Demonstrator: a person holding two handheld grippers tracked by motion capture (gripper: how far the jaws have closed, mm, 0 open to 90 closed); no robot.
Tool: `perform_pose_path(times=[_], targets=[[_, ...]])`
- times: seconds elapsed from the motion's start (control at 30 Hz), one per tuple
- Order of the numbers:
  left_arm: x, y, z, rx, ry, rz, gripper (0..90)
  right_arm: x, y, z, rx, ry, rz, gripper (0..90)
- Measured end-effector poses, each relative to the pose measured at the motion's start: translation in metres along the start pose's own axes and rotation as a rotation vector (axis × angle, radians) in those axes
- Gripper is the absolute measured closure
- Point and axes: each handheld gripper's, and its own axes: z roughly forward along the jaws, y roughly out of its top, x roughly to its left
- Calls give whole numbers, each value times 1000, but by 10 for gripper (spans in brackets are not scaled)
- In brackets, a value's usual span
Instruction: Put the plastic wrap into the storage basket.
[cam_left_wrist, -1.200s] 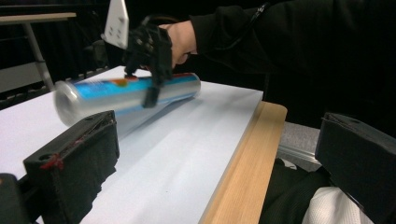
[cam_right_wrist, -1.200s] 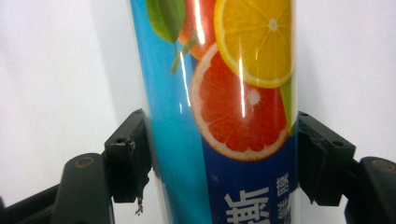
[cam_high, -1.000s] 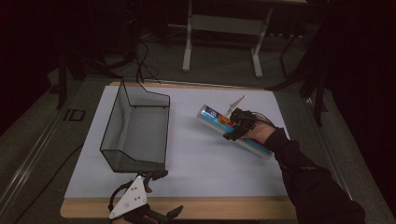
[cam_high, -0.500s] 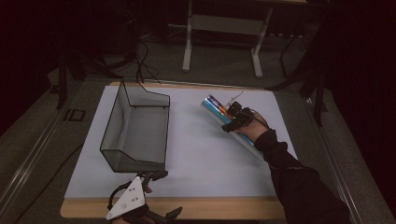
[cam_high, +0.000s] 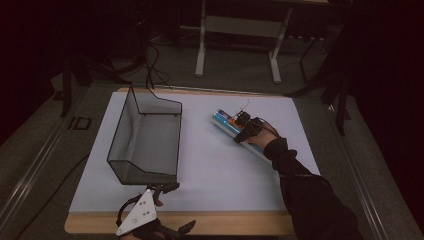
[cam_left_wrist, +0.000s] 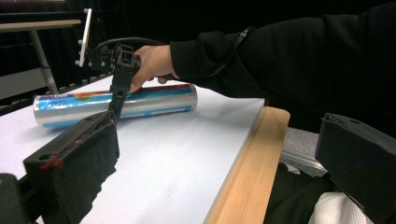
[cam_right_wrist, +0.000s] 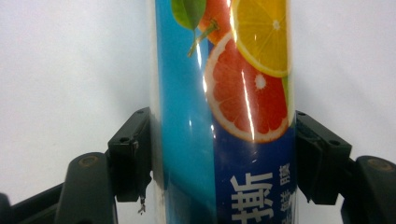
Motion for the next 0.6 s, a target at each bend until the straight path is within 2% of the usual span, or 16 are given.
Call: perform_pose_path(times=[0.2,0.5,0.53,0.57,0.6], targets=[[0,0,0,5,-5,5,3,4,1,6,16,-19,-26,311],[0,0,1,13,-7,7,3,2,0,6,18,2,-15,289],[-1,0,1,17,-10,6,3,1,-1,5,11,29,-2,192],[-1,0,1,17,-10,6,3,1,-1,5,11,29,-2,192],[-1,0,2,20,-13,7,3,2,-2,6,46,60,-22,114]])
